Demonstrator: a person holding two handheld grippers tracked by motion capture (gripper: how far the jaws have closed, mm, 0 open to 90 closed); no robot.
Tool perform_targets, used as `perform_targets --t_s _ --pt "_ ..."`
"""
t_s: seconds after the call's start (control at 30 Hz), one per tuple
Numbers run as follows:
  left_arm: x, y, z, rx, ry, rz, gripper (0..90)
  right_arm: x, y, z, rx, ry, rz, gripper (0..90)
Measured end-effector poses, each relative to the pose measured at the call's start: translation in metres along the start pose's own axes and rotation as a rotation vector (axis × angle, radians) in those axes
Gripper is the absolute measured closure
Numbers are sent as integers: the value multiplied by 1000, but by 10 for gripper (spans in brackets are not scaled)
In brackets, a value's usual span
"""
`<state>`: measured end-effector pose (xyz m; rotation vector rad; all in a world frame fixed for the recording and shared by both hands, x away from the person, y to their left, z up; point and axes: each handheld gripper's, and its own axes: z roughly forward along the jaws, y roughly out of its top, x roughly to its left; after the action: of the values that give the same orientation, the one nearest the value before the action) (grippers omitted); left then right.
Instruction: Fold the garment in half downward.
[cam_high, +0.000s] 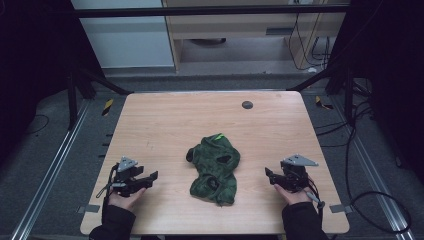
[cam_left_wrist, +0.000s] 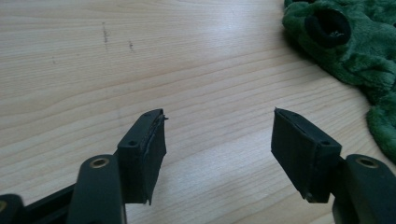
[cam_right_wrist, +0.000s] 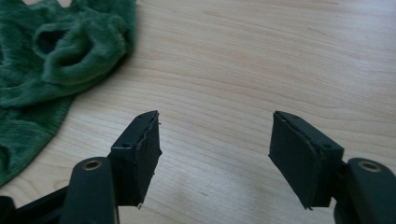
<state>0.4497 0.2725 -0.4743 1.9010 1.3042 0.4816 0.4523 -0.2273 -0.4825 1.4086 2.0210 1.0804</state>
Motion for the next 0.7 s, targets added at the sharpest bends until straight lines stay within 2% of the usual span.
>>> perform_targets --t_s 0.13,0.23,0.4,0.5,0.6,0.7 --pt "-5 1 -1 -3 -8 4 380 3 1 -3 -14 18 -13 365" --pt "-8 1 -1 -4 -13 7 401 7 2 -5 -17 38 -1 389" --pt "-13 4 -2 1 -32 25 420 15 7 -7 -27 63 -23 408" --pt "-14 5 -2 -5 -33 21 428 18 10 -7 -31 81 -30 417" --pt "-17 8 -2 -5 -41 24 438 23 14 -7 -30 117 -39 438" --pt "-18 12 -2 -6 -45 29 444 26 17 -7 -35 124 -48 453"
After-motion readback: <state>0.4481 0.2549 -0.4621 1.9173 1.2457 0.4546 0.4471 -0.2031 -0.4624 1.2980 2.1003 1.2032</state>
